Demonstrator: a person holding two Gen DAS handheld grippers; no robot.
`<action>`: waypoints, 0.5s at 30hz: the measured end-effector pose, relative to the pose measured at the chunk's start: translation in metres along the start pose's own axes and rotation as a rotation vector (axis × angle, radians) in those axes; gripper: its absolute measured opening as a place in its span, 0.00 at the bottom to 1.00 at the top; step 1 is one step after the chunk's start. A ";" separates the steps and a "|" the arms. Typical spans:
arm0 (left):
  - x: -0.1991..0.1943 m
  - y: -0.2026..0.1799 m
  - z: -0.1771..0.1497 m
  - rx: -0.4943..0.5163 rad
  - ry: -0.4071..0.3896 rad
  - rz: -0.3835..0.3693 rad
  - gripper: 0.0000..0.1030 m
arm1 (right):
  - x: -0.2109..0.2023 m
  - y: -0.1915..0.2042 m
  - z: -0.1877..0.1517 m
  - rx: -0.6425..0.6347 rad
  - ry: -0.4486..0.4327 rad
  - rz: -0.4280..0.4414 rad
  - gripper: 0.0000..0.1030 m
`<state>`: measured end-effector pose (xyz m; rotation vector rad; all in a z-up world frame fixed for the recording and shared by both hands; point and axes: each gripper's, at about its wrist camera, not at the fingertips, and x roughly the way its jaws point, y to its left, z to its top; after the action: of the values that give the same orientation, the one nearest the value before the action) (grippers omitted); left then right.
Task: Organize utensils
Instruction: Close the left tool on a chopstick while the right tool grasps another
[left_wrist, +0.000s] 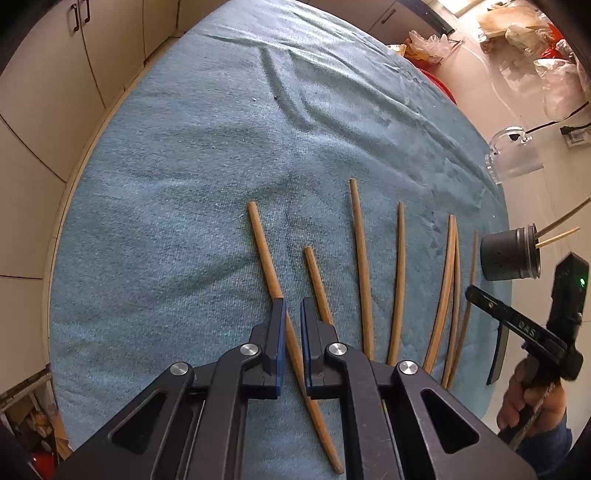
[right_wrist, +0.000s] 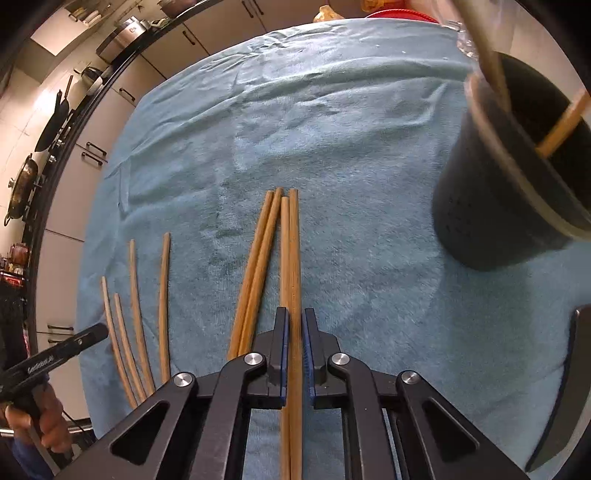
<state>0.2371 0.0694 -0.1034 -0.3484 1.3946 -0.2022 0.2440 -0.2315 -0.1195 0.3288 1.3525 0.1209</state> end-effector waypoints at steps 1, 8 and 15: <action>0.001 -0.001 0.001 0.002 0.001 0.005 0.07 | -0.003 -0.002 -0.002 0.005 -0.003 -0.002 0.07; 0.011 -0.008 0.011 0.004 0.012 0.068 0.07 | -0.010 -0.009 -0.008 -0.016 0.008 -0.033 0.07; 0.014 -0.018 0.019 0.022 0.003 0.127 0.07 | -0.002 -0.015 -0.007 -0.016 0.039 -0.043 0.07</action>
<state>0.2595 0.0503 -0.1070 -0.2403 1.4116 -0.1131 0.2347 -0.2451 -0.1231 0.2849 1.3953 0.1031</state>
